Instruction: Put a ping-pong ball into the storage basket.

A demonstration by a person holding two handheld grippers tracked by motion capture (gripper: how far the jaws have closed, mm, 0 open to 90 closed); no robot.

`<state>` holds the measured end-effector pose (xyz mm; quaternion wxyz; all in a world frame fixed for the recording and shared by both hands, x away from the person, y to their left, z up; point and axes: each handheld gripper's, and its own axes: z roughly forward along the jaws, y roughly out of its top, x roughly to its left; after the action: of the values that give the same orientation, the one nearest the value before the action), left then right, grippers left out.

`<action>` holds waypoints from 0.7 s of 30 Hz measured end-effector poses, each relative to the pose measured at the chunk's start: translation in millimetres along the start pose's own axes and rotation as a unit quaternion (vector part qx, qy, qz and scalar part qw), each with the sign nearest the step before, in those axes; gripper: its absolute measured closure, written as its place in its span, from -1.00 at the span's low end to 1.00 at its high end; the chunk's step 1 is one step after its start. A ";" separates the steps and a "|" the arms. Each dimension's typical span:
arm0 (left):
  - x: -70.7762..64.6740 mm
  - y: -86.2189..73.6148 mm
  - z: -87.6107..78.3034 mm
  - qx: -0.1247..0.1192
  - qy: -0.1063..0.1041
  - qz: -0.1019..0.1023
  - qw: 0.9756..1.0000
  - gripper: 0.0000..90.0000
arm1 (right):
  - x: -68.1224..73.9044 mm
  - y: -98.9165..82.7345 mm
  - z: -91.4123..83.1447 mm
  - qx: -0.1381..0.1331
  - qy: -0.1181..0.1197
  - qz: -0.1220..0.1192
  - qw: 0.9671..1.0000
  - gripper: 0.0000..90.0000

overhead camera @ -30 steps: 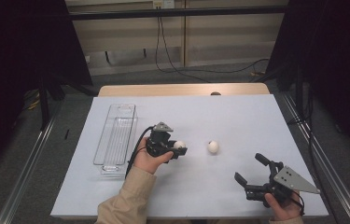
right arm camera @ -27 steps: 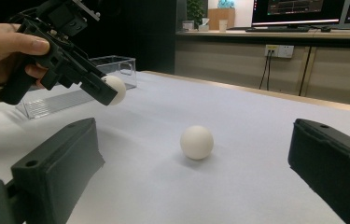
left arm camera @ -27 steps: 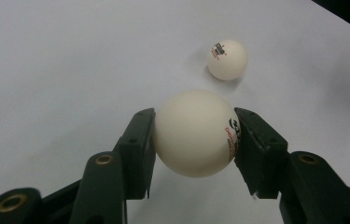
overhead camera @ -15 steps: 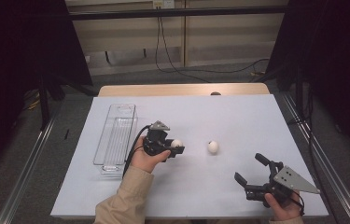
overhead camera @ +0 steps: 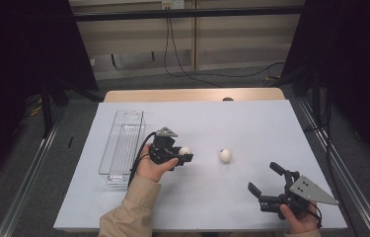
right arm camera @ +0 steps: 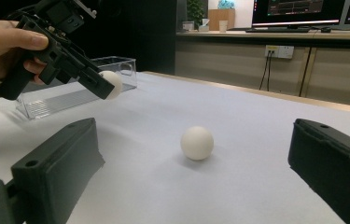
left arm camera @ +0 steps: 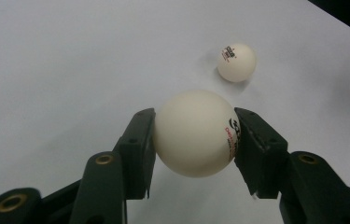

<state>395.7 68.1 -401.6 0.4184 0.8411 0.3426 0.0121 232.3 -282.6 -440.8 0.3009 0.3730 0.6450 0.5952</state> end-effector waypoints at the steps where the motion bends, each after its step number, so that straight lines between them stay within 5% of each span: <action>1: 0.3 -0.1 -0.4 -0.001 0.000 -0.001 1.000 0.13 | 0.0 0.0 0.0 0.000 0.000 0.000 1.000 -0.97; 21: 7.1 0.3 -9.4 -0.007 0.005 -0.009 1.000 0.13 | 0.0 -0.1 0.2 0.000 0.001 0.000 1.000 -0.97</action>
<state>398.4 78.7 -397.2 0.4224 0.8352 0.3517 0.0145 232.5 -282.5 -440.9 0.3004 0.3728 0.6451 0.5955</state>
